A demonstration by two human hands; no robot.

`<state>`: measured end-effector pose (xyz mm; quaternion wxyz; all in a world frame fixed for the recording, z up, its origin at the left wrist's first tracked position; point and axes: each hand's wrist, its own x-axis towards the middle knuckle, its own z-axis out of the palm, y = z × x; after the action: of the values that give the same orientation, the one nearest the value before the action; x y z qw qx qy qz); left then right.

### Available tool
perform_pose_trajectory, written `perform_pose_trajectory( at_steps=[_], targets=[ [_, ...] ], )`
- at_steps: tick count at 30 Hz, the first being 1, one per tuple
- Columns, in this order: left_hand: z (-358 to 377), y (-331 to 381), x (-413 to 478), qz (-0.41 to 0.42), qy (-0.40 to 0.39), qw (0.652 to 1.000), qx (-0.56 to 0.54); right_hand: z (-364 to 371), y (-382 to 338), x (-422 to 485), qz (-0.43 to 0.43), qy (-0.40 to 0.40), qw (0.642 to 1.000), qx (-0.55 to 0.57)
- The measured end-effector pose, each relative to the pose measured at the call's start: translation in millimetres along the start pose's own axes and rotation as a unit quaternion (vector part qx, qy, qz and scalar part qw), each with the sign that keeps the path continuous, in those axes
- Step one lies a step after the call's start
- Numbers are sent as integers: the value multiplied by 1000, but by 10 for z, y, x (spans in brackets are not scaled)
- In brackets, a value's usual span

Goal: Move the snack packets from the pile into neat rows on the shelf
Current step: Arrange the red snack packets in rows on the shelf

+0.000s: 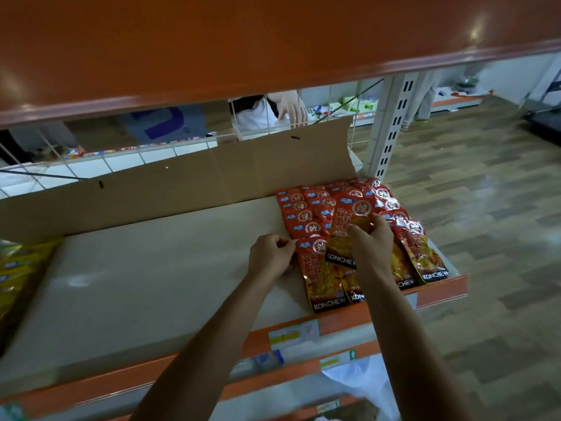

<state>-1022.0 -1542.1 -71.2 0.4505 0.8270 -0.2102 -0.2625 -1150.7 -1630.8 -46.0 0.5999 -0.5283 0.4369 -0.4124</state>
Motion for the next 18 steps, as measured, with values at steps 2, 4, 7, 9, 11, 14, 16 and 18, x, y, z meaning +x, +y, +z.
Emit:
perform_pose_trajectory(
  at_steps=[2, 4, 7, 9, 11, 14, 16, 18],
  targets=[
    [2, 8, -6, -5, 0, 1000, -17, -3, -2, -6, 2, -1, 1000, -3],
    [9, 1, -2, -2, 7, 1000, -27, -1, -3, -6, 3, -1, 1000, -6],
    [24, -15, 2, 5, 13, 999, -40, 9, -7, -11, 2, -9, 1000, -14],
    [23, -17, 6, 8, 15, 999, -42, 13, -12, -19, 4, -13, 1000, -23],
    [24, -16, 2, 13, 20, 999, -40, 12, -13, -27, 3, -20, 999, -25],
    [24, -21, -11, 17, 19, 999, -42, 12, -17, -35, 5, -28, 999, -29],
    [16, -28, -21, 18, 13, 999, -40, 18, -12, -37, 8, -30, 999, -30],
    [4, -33, -22, 18, 12, 999, -45, 28, -11, -39, 11, -28, 999, -32]
  ],
)
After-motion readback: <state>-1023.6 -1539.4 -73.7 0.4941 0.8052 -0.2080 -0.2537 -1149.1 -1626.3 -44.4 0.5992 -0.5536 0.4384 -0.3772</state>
